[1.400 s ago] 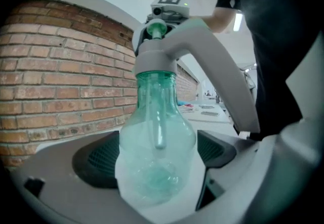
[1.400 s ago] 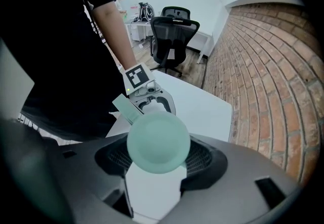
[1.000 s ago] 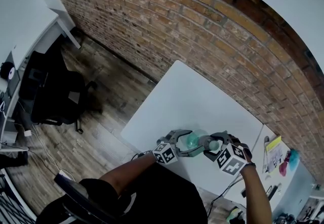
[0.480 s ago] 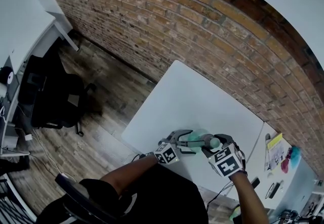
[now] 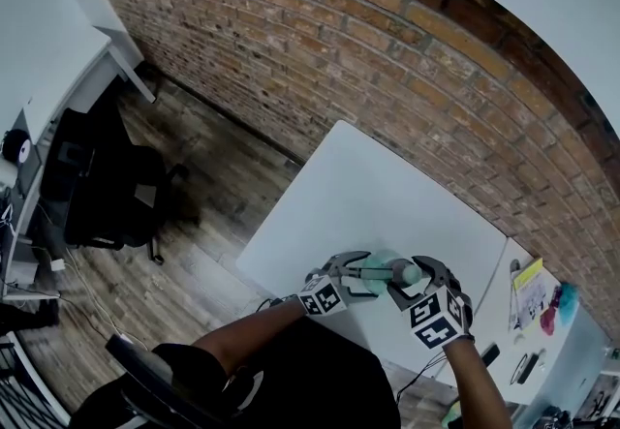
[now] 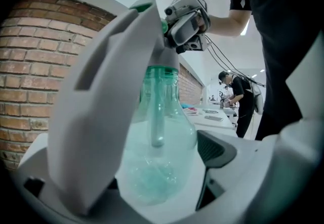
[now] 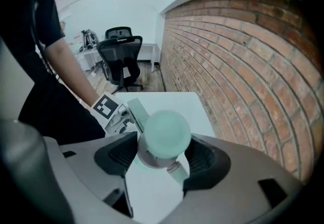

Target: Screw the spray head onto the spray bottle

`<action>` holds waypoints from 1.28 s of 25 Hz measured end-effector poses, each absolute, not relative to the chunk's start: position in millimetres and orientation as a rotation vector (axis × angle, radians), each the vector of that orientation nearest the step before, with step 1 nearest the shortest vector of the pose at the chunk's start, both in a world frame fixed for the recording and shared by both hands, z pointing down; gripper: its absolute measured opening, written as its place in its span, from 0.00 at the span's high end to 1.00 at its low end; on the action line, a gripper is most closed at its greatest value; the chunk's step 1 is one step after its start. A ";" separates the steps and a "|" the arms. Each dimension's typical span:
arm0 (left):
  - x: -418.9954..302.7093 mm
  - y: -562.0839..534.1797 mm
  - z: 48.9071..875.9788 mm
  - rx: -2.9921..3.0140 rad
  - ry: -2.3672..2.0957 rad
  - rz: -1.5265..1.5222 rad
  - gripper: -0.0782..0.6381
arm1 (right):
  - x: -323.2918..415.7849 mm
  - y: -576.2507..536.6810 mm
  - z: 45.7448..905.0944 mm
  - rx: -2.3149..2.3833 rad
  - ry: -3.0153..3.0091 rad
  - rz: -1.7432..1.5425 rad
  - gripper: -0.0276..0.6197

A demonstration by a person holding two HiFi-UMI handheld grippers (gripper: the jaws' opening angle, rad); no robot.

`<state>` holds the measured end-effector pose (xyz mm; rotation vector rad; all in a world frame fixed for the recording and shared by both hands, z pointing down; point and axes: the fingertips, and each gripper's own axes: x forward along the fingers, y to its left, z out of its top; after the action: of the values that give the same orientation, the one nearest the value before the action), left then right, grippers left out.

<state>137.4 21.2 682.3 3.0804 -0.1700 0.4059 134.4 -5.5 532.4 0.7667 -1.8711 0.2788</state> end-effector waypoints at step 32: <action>139.4 25.6 685.3 3.025 -0.218 0.460 0.24 | 136.9 5.5 546.1 0.526 -1.798 0.267 0.53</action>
<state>139.4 25.6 685.3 3.0248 -0.2176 0.4603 136.9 5.5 546.1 0.5264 -1.7981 0.2668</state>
